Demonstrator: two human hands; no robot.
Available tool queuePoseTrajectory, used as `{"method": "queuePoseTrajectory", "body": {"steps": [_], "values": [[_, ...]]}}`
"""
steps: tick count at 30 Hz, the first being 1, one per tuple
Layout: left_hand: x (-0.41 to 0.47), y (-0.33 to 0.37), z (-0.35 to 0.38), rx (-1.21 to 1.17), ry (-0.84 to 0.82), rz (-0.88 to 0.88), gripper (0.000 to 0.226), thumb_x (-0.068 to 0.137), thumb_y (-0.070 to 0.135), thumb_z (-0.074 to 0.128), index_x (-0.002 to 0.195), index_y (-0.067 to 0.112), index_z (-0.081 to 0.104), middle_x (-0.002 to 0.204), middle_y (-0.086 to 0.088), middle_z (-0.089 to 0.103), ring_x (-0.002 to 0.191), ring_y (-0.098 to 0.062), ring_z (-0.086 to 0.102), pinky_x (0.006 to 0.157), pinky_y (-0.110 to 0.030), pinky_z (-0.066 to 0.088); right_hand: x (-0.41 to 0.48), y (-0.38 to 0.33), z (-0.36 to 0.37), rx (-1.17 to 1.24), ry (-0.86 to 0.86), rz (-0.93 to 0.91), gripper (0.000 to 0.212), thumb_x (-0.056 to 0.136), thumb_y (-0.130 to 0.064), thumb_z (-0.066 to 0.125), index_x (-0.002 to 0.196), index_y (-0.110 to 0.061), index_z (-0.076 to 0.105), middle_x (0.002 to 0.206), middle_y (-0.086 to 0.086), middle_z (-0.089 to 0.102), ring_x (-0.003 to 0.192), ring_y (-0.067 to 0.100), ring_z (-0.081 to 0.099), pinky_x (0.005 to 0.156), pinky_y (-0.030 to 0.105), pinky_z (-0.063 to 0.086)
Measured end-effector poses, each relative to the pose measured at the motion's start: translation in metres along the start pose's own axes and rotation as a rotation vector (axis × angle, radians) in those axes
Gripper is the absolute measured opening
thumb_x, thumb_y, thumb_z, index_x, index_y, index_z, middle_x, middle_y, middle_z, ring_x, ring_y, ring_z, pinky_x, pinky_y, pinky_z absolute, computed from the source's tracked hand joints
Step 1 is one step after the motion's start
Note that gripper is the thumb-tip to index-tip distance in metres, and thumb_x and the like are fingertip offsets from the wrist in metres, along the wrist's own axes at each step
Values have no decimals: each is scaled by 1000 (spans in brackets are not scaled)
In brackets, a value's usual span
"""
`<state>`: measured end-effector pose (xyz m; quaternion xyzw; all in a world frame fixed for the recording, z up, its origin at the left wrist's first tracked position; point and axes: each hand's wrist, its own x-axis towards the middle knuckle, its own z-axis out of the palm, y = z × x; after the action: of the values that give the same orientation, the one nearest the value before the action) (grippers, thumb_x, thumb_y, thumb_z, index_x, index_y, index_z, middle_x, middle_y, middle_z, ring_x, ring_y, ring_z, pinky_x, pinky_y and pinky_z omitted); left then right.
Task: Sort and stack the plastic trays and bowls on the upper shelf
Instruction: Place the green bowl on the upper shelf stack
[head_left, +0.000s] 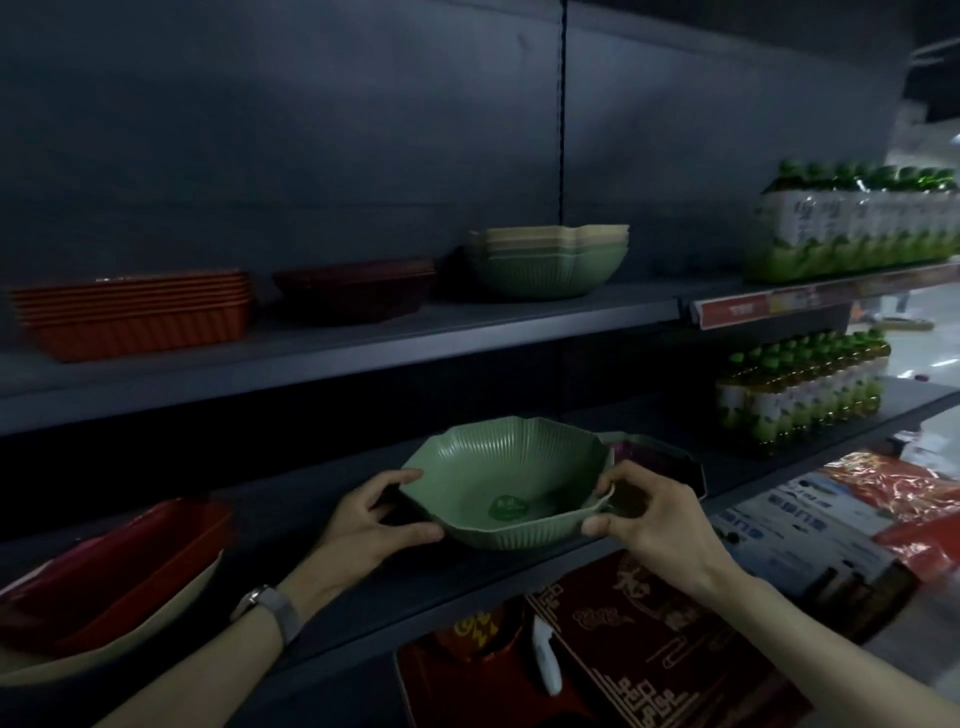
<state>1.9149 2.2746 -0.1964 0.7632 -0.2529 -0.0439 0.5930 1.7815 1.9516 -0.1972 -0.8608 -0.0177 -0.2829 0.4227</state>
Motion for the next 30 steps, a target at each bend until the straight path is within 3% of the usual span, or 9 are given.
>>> {"method": "queuePoseTrajectory", "body": {"steps": [2,6,9,12,16,20,24,27,30], "values": [[-4,12,2,19,-5,33,63,59,19,99,116,27,74,120,13,70,116,-3,64,87,-9,53,-5,-8,-12,19,-11,-1,31,77,-34,93,94,-27,68,75,5,69,65,24,63,62,43,51],[-18,33,8,13,-3,106,48,45,37,102,85,22,80,102,0,81,101,-14,76,93,-31,60,-16,-22,-36,39,-30,-9,34,77,-42,89,100,-27,68,84,5,72,81,32,69,74,51,54],[-28,54,17,-1,35,176,35,49,23,101,73,14,77,92,-7,82,93,-21,79,88,-34,62,-25,-38,-55,120,-45,3,27,83,-19,88,99,-21,67,86,0,73,80,13,70,72,30,53],[-38,80,23,2,70,232,35,47,26,101,71,15,77,89,-3,82,90,-17,79,81,-23,60,-33,-56,-71,157,-31,-16,36,80,-29,83,109,-17,66,94,-3,75,87,7,72,76,20,53],[-49,116,31,18,100,311,32,43,32,98,66,27,78,86,3,82,87,-10,79,78,-18,58,-41,-81,-94,206,11,-67,50,75,-46,79,121,-31,63,118,-11,75,110,7,72,88,24,57],[-54,149,35,29,131,402,37,41,36,99,67,22,77,82,2,81,84,-11,78,75,-19,57,-44,-101,-113,259,76,-104,48,82,-29,88,122,-30,60,122,-11,75,110,8,73,83,21,58],[-55,182,33,38,136,505,45,44,46,102,71,21,76,81,2,80,80,-9,77,73,-18,55,-41,-115,-132,269,140,-142,48,79,-25,78,122,-19,58,118,-1,78,109,16,75,83,27,61],[-54,208,29,57,146,575,35,51,40,99,73,24,77,80,2,80,78,-8,76,70,-17,54,-31,-127,-145,275,156,-182,46,80,-22,77,121,-12,57,117,-2,79,108,14,76,79,23,60],[-43,230,23,68,165,609,34,54,42,97,77,23,79,83,0,80,81,-14,77,75,-27,57,-13,-142,-154,296,186,-218,43,80,-20,75,118,-9,57,115,-6,80,107,10,76,78,18,58]]}}
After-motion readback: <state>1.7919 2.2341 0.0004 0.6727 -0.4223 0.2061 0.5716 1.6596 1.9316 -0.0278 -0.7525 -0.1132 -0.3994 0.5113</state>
